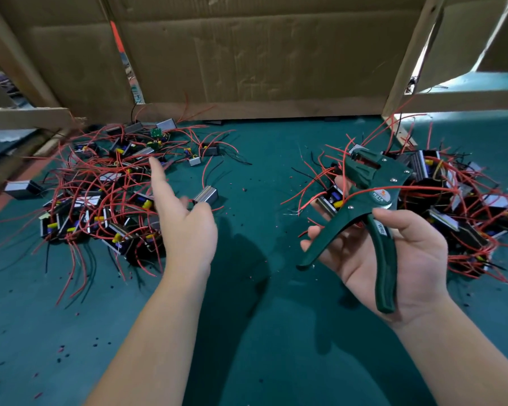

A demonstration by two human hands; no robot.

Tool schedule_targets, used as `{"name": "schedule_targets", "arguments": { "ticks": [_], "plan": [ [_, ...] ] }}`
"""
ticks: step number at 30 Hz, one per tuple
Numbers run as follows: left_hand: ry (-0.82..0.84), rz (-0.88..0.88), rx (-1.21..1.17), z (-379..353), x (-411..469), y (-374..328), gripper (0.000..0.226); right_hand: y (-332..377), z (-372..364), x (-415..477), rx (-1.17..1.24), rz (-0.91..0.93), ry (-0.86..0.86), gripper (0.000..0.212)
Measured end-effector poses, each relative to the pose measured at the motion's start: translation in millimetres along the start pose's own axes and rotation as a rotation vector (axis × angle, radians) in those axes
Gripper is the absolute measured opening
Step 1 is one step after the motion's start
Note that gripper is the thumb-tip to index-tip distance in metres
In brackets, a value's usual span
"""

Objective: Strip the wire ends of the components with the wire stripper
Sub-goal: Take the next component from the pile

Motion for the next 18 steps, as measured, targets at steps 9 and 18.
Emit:
{"name": "schedule_targets", "arguments": {
  "ticks": [9,18],
  "plan": [
    [0.526,-0.082,0.021,-35.2,-42.9,-6.2,0.023,-2.0,-0.8,1.4,0.016,0.003,0.049,0.056],
    [0.455,0.05,-0.228,-40.9,-69.5,-10.0,0.01,-25.0,-11.5,-1.3,-0.016,-0.107,0.179,0.054]
  ]
}}
Point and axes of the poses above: each hand's wrist, its own x-axis towards the middle knuckle, its own z-axis out of the back of the hand, y = z × x, the point moved 6 cm from there along x, towards the middle knuckle, and after that the axes turned 15 degrees about -y, right-handed, at the moved point
